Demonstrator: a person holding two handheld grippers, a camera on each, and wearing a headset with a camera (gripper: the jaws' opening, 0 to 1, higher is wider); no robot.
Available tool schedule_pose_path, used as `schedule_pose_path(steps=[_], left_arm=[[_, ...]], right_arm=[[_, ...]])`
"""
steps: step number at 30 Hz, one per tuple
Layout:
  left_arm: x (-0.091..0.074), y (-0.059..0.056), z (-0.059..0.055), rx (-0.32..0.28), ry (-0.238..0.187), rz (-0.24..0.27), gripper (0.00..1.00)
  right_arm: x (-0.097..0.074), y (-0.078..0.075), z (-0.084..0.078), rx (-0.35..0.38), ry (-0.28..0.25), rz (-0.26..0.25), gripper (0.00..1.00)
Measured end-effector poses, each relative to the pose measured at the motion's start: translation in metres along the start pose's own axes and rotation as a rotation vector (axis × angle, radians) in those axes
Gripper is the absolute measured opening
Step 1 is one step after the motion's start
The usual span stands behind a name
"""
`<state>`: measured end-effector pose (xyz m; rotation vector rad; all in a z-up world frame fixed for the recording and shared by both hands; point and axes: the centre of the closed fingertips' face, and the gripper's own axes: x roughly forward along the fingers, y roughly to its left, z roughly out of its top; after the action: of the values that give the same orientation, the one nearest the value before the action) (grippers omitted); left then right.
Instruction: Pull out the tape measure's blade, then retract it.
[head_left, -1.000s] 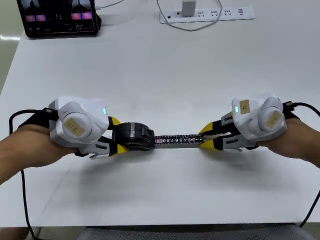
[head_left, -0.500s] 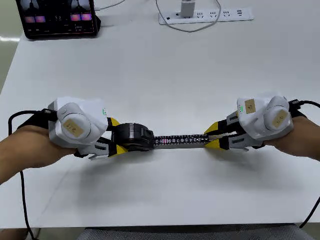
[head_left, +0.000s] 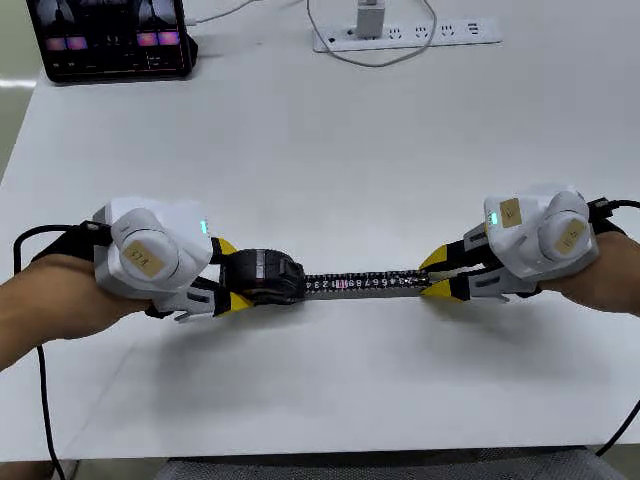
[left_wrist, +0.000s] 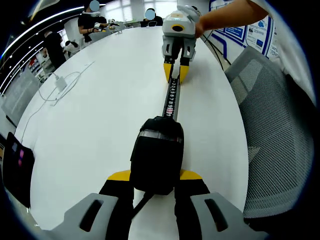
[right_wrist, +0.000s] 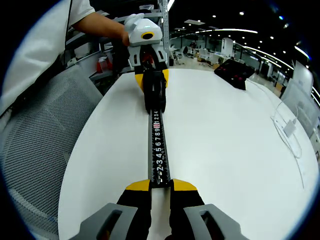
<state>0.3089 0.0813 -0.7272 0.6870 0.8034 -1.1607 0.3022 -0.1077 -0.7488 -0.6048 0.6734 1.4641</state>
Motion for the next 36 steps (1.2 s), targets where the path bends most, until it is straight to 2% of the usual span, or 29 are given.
schedule_pose_path(steps=[36], left_arm=[[0.0,-0.001,0.001,0.006,-0.003,-0.002,0.26]], right_arm=[[-0.027,-0.002,-0.029,0.005,0.065,-0.012,0.09]])
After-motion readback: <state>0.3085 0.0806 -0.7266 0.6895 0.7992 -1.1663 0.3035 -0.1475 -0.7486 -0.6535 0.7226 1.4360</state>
